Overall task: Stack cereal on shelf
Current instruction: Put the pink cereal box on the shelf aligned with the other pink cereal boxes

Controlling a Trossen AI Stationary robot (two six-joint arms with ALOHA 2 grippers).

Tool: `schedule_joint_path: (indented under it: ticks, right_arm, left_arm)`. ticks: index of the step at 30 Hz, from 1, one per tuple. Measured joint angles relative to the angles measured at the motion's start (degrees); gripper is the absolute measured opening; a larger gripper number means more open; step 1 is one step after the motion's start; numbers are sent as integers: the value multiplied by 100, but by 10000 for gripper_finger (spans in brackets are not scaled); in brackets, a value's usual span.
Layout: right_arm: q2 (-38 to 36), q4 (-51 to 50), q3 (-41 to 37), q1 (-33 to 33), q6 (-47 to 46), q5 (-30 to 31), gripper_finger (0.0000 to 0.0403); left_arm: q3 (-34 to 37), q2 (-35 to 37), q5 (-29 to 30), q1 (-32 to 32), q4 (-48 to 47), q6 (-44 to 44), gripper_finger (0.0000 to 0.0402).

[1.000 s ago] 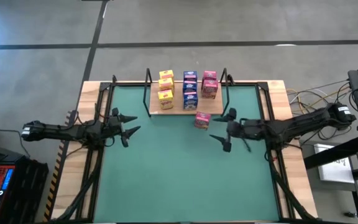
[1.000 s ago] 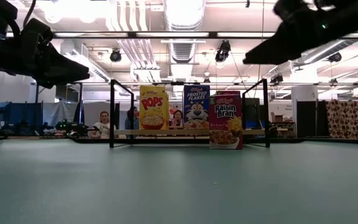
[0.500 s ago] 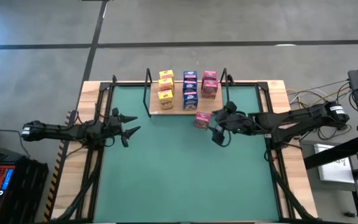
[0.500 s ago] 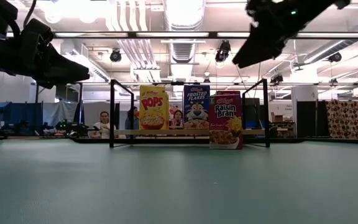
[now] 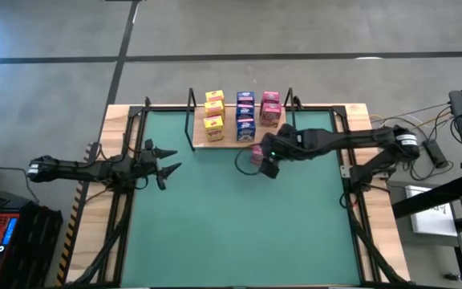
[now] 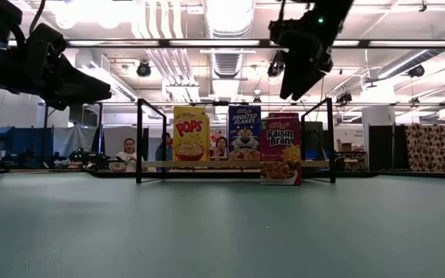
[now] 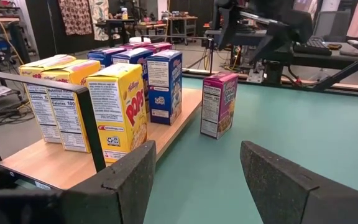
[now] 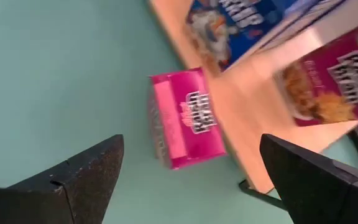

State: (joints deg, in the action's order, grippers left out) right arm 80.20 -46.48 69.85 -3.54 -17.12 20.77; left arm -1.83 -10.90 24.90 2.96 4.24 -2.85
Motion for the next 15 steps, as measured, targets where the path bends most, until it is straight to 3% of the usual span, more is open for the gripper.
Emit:
schedule_joint_path:
  ticks: [6, 15]
  right_arm:
    - [458, -281, 414, -357, 271, -867, 367]
    - [658, -246, 531, -620, 304, -1029, 371]
  left_arm:
    - [0, 0, 0, 0, 2, -2, 218]
    - [0, 0, 0, 0, -5, 0, 218]
